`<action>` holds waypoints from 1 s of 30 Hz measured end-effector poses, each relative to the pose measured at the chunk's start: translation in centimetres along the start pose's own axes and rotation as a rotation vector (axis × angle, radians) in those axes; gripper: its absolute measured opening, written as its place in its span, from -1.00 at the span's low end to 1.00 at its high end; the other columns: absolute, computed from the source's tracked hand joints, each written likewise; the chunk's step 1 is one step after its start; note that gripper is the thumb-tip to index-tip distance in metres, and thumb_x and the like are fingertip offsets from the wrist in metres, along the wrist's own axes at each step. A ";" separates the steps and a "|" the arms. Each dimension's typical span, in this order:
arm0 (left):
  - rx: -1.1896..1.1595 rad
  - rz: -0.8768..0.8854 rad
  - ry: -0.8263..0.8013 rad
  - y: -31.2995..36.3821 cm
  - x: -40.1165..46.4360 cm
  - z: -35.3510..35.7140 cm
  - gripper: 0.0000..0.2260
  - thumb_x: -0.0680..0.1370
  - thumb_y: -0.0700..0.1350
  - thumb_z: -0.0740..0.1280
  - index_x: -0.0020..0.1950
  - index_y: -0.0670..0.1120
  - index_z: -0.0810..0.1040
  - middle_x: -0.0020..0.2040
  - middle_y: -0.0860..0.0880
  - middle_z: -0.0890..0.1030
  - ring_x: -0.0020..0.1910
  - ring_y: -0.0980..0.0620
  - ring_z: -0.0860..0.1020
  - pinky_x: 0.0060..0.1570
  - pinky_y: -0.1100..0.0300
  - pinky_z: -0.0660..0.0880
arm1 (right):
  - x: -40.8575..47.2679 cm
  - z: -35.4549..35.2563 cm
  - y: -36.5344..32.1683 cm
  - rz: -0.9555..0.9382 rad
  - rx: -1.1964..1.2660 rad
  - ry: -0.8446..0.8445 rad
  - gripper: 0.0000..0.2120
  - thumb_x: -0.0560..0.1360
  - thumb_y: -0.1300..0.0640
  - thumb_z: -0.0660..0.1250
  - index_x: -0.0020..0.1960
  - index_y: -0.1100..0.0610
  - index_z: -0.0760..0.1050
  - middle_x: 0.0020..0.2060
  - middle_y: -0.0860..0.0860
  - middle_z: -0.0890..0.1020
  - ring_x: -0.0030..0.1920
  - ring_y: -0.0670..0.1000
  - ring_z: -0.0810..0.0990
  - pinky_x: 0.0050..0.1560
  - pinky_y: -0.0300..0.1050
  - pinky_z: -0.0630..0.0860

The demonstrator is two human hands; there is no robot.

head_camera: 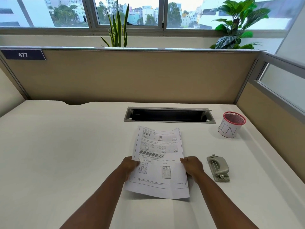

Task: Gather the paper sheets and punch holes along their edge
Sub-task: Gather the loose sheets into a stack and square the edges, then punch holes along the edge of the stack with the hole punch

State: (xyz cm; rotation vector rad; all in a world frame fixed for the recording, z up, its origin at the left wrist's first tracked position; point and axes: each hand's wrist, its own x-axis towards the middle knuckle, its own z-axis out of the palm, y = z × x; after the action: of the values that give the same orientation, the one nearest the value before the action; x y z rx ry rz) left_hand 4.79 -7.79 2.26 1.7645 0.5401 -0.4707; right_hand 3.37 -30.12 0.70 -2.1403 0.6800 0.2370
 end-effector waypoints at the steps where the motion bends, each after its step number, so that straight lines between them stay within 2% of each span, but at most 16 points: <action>1: -0.008 -0.005 -0.006 -0.1 0.0 0.0 -0.69 0.54 -0.33 0.26 0.27 -0.39 0.44 0.26 -0.35 0.51 0.22 -0.31 0.51 0.25 -0.13 0.44 | -0.1 -0.3 0.2 0.008 0.006 0.013 -0.56 0.51 0.13 0.25 -0.52 0.11 0.27 -0.50 0.03 0.41 -0.26 0.08 0.43 -0.35 -0.16 0.27; 3: -0.026 -0.030 -0.022 -0.2 -0.3 0.1 -0.69 0.54 -0.34 0.26 0.27 -0.39 0.43 0.25 -0.35 0.52 0.21 -0.32 0.52 0.23 -0.15 0.45 | -0.1 -0.8 0.4 0.030 0.019 0.040 -0.71 0.46 0.21 0.25 -0.44 0.17 0.41 -0.41 0.11 0.53 -0.25 0.10 0.52 -0.29 -0.16 0.37; 5: -0.029 -0.047 -0.023 -0.4 -0.5 0.3 -0.66 0.53 -0.34 0.27 0.30 -0.39 0.40 0.27 -0.35 0.50 0.22 -0.32 0.50 0.25 -0.16 0.43 | -0.2 -1.1 0.6 0.049 0.030 0.067 -0.80 0.42 0.27 0.23 -0.38 0.22 0.46 -0.29 0.18 0.58 -0.20 0.16 0.60 -0.21 -0.07 0.50; 8: -0.036 -0.051 0.002 -0.8 -0.6 0.5 -0.67 0.53 -0.35 0.27 0.28 -0.41 0.41 0.26 -0.36 0.50 0.22 -0.33 0.50 0.26 -0.15 0.43 | -0.2 -1.6 1.2 0.017 0.049 0.086 -0.75 0.43 0.30 0.21 -0.42 0.23 0.44 -0.27 0.24 0.57 -0.20 0.18 0.58 -0.17 -0.01 0.50; 9: -0.040 -0.052 0.016 -0.9 -0.5 0.5 -0.68 0.53 -0.36 0.26 0.27 -0.42 0.42 0.26 -0.37 0.51 0.22 -0.33 0.50 0.25 -0.15 0.43 | -0.3 -1.9 1.2 -0.021 0.015 0.115 -0.75 0.44 0.32 0.20 -0.39 0.27 0.49 -0.27 0.25 0.60 -0.19 0.20 0.60 -0.16 0.01 0.52; 11: -0.051 -0.058 0.034 -1.0 -0.4 0.4 -0.69 0.53 -0.36 0.26 0.26 -0.42 0.43 0.26 -0.37 0.50 0.22 -0.33 0.50 0.26 -0.16 0.42 | -0.6 -3.1 1.4 -0.116 -0.095 0.257 -0.80 0.44 0.36 0.21 -0.21 0.38 0.61 -0.13 0.31 0.67 -0.05 0.27 0.64 -0.06 0.04 0.56; 13: -0.059 -0.065 0.045 -1.2 -0.4 0.4 -0.68 0.53 -0.37 0.26 0.27 -0.43 0.42 0.27 -0.37 0.49 0.23 -0.34 0.48 0.26 -0.15 0.41 | -0.9 -4.6 1.8 -0.164 -0.113 0.420 -0.80 0.45 0.37 0.23 -0.05 0.36 0.62 0.01 0.30 0.64 0.05 0.27 0.60 0.00 0.04 0.53; 17: -0.081 -0.076 0.041 -1.4 -0.3 0.3 -0.68 0.53 -0.38 0.25 0.27 -0.44 0.41 0.27 -0.39 0.48 0.25 -0.35 0.47 0.27 -0.14 0.40 | -0.6 -7.4 3.2 -0.058 -0.100 0.559 -0.73 0.48 0.23 0.27 0.15 0.24 0.55 0.14 0.28 0.54 0.16 0.28 0.49 0.13 0.03 0.45; 19: -0.090 -0.071 0.040 -1.5 -0.2 0.3 -0.68 0.52 -0.38 0.26 0.27 -0.44 0.40 0.28 -0.39 0.47 0.25 -0.35 0.47 0.27 -0.13 0.40 | -0.2 -8.3 3.9 0.081 -0.149 0.522 -0.66 0.49 0.15 0.28 0.22 0.27 0.47 0.20 0.28 0.48 0.22 0.29 0.43 0.19 0.07 0.40; 22: -0.102 -0.073 0.052 -1.6 0.0 0.3 -0.69 0.52 -0.37 0.28 0.24 -0.44 0.41 0.28 -0.38 0.47 0.20 -0.30 0.48 0.26 -0.10 0.40 | 0.2 -9.0 4.8 0.228 -0.153 0.389 -0.60 0.49 0.05 0.30 0.19 0.32 0.45 0.20 0.27 0.51 0.23 0.28 0.45 0.18 0.05 0.42; 25: -0.103 -0.069 0.038 -1.5 -0.2 0.4 -0.80 0.52 -0.38 0.28 0.11 -0.41 0.48 0.28 -0.39 0.47 0.07 -0.20 0.49 0.13 0.01 0.42 | 0.5 -8.9 5.3 0.217 -0.162 0.295 -0.63 0.49 0.05 0.30 0.13 0.34 0.48 0.13 0.26 0.58 0.18 0.24 0.52 0.10 -0.02 0.46; 26: -0.101 -0.069 0.034 -1.5 -0.2 0.4 -0.79 0.52 -0.38 0.27 0.14 -0.42 0.47 0.27 -0.39 0.48 0.04 -0.20 0.49 0.07 0.03 0.41 | 0.5 -8.9 5.3 0.214 -0.161 0.287 -0.64 0.49 0.05 0.30 0.12 0.34 0.49 0.12 0.25 0.59 0.16 0.24 0.53 0.08 -0.04 0.47; 30: -0.072 -0.061 0.037 -1.6 -0.1 0.5 -0.69 0.54 -0.36 0.26 0.27 -0.41 0.41 0.28 -0.34 0.49 0.21 -0.29 0.49 0.02 0.05 0.39 | 0.8 -8.8 5.0 0.175 -0.125 0.250 -0.69 0.50 0.05 0.24 0.00 0.31 0.56 -0.03 0.21 0.63 0.07 0.23 0.57 -0.10 -0.10 0.41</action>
State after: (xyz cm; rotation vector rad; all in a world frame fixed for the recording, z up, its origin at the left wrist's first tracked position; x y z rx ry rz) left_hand 3.72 -7.90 0.96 1.6939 0.6311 -0.4568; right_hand 0.70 -39.74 2.40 -2.2531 1.0235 0.1083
